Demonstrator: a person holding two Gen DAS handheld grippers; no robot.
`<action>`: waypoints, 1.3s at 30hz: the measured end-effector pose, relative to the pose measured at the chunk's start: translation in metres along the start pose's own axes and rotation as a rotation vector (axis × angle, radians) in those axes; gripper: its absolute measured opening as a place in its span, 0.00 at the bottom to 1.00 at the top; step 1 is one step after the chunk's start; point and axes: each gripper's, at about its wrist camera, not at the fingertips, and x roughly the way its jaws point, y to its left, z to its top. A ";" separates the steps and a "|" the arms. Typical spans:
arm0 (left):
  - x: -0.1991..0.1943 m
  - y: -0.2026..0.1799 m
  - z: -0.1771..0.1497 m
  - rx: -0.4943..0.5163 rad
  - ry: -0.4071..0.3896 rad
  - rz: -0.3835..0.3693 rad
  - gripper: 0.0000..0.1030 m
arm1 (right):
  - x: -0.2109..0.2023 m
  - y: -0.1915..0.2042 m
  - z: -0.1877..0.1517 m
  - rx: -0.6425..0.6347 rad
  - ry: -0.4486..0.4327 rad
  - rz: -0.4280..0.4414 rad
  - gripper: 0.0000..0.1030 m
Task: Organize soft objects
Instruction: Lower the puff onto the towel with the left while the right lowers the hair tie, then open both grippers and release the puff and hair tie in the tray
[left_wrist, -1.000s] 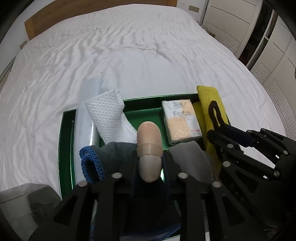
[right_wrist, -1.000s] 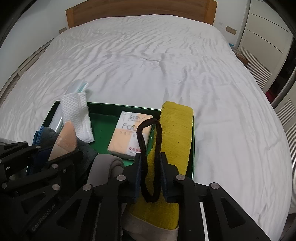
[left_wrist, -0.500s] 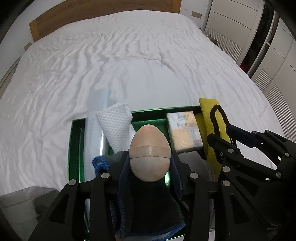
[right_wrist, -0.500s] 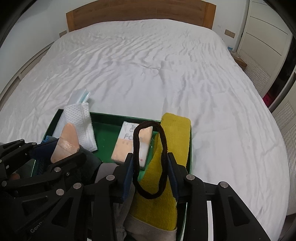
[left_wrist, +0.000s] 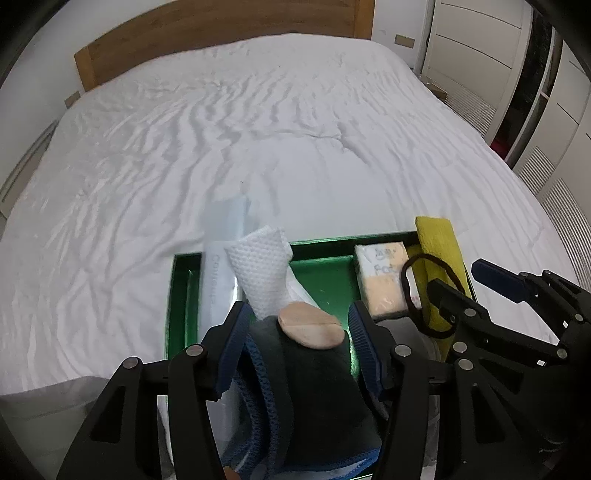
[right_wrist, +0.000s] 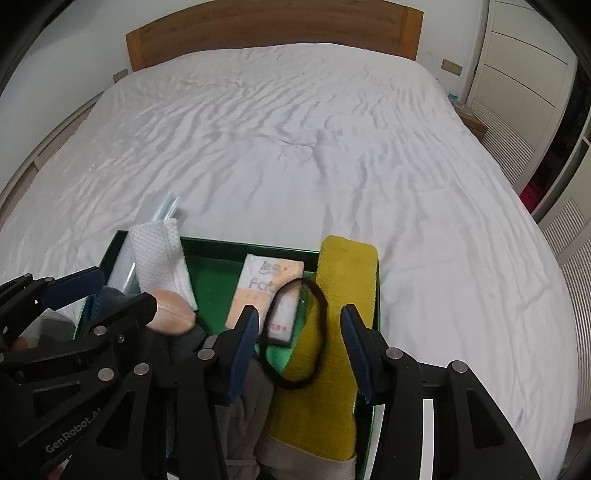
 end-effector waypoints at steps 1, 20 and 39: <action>-0.002 0.000 0.000 0.000 -0.008 0.005 0.48 | 0.000 0.001 0.000 0.000 -0.001 -0.001 0.47; -0.023 0.009 0.014 -0.022 -0.061 0.022 0.61 | -0.009 0.014 0.005 -0.030 0.017 -0.009 0.54; -0.041 0.014 0.011 -0.028 -0.050 0.065 0.67 | -0.034 0.021 0.006 -0.040 0.002 -0.042 0.70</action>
